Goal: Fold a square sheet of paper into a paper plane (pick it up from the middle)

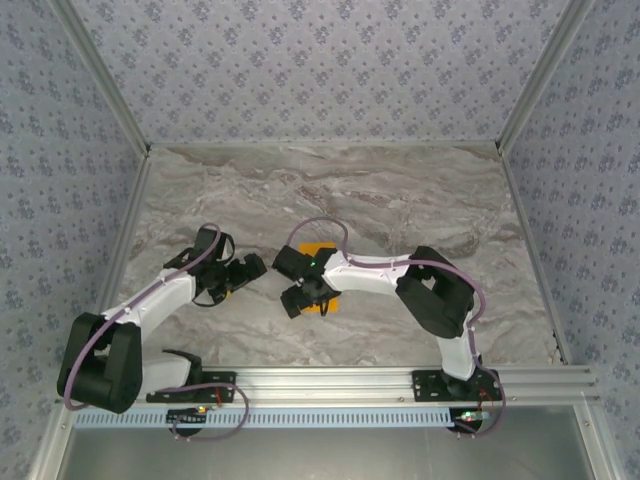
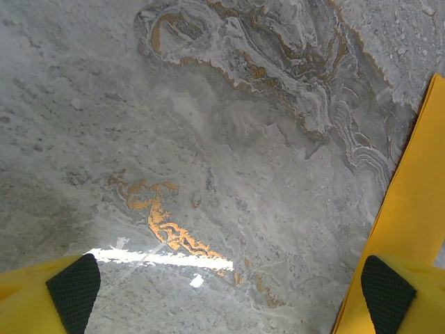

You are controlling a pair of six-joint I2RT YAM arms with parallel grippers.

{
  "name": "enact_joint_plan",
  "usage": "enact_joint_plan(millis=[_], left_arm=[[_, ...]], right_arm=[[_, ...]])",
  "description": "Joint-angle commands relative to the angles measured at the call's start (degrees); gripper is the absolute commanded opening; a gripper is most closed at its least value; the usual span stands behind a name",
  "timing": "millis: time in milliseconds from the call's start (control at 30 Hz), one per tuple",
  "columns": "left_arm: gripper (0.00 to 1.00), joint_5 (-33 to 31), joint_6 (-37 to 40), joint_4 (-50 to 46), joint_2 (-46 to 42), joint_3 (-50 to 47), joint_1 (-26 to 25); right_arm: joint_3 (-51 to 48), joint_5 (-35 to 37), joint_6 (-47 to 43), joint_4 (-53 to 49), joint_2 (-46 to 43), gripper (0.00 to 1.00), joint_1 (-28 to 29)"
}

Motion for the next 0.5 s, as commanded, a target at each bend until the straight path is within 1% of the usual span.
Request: enact_joint_plan(millis=[0,100,200,267,467], left_arm=[[0.99,0.0,-0.4,-0.8,0.2,0.9,0.2],[0.99,-0.1,-0.4,-0.6,0.2,0.9,0.2],[0.99,-0.1,-0.4,-0.6,0.4,0.9,0.2],[0.99,-0.1,-0.4,-0.6,0.4,1.0,0.2],[0.99,-0.1,-0.2,-0.8,0.4,0.9,0.2]], right_arm=[[-0.3,2.7,0.7,-3.3,2.0,0.89,0.1],[0.2,4.7,0.7,-4.7,2.8,0.89,0.6],[0.4,5.1,0.5,-5.1,3.5,0.89,1.0],[0.4,4.7,0.6,-4.8,3.8,0.87,0.9],[-0.9,2.2,0.5,-3.1,3.3,0.75,0.1]])
